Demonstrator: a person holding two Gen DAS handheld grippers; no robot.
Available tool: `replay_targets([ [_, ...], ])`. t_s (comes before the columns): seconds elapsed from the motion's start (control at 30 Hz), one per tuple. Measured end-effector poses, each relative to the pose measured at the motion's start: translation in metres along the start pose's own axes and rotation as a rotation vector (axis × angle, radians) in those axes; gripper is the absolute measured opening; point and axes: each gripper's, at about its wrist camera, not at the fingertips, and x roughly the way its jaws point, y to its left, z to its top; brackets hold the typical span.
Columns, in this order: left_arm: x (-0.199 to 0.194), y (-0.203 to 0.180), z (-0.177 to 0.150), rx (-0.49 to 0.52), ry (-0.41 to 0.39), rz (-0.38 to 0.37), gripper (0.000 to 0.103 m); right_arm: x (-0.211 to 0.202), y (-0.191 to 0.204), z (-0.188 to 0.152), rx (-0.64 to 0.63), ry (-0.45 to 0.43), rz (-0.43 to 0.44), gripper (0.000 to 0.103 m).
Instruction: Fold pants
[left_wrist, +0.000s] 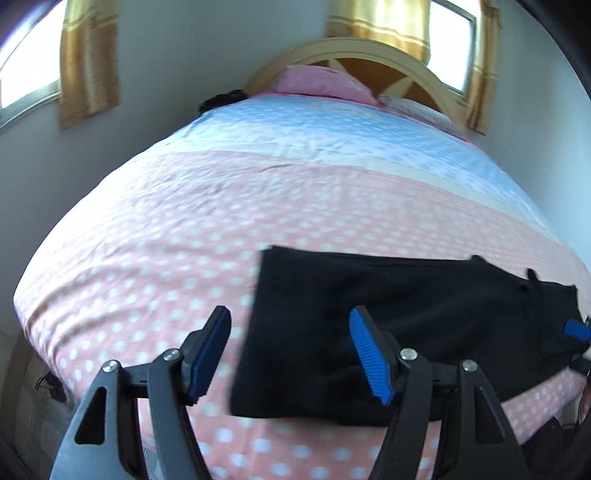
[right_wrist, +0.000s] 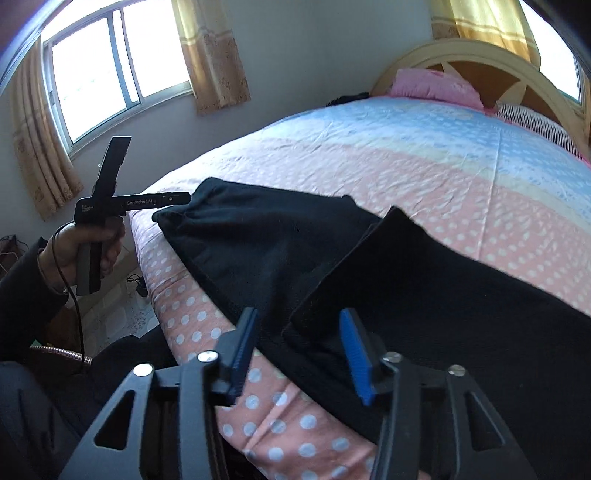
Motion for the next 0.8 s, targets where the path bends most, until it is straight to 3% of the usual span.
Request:
replay_targets([
  [0.03,0.003,0.004,-0.003,-0.007,0.006,0.007,0.069,0.003,0.0,-0.001,-0.002,0.009,-0.008,0.04],
  [0.1,0.011,0.01,-0.007,-0.018,0.014,0.01,0.069,0.009,-0.002,-0.003,-0.001,0.026,-0.034,0.02],
  [0.13,0.014,0.011,-0.01,-0.023,0.018,0.003,0.069,0.01,-0.003,-0.002,0.011,0.029,-0.035,0.019],
  [0.2,0.02,0.015,-0.014,-0.036,0.024,-0.016,0.07,0.007,-0.004,-0.002,0.038,0.018,-0.014,0.006],
  [0.33,0.023,0.013,-0.015,-0.059,0.022,-0.052,0.074,-0.008,0.002,0.0,0.027,-0.009,-0.004,0.006],
  [0.47,0.026,0.008,-0.012,-0.054,0.023,-0.058,0.074,0.001,0.012,-0.006,-0.036,0.043,-0.041,0.006],
  [0.53,0.027,0.008,-0.012,-0.052,0.023,-0.057,0.074,0.011,0.014,-0.011,-0.058,0.07,-0.054,0.007],
  [0.57,0.027,0.008,-0.012,-0.053,0.022,-0.057,0.074,0.008,0.017,-0.011,-0.077,0.047,-0.063,0.013],
  [0.6,0.027,0.008,-0.011,-0.053,0.022,-0.059,0.074,0.006,0.018,-0.011,-0.081,0.042,-0.063,0.029],
  [0.67,0.026,0.007,-0.011,-0.048,0.021,-0.05,0.074,-0.001,0.019,-0.011,-0.067,0.026,-0.007,0.048],
  [0.73,0.022,0.01,-0.009,-0.043,0.005,-0.032,0.074,-0.011,0.017,-0.012,-0.05,-0.025,0.042,0.048],
  [0.8,0.02,0.015,-0.006,-0.048,-0.007,-0.012,0.078,-0.013,0.013,-0.011,-0.035,-0.047,0.016,0.049],
])
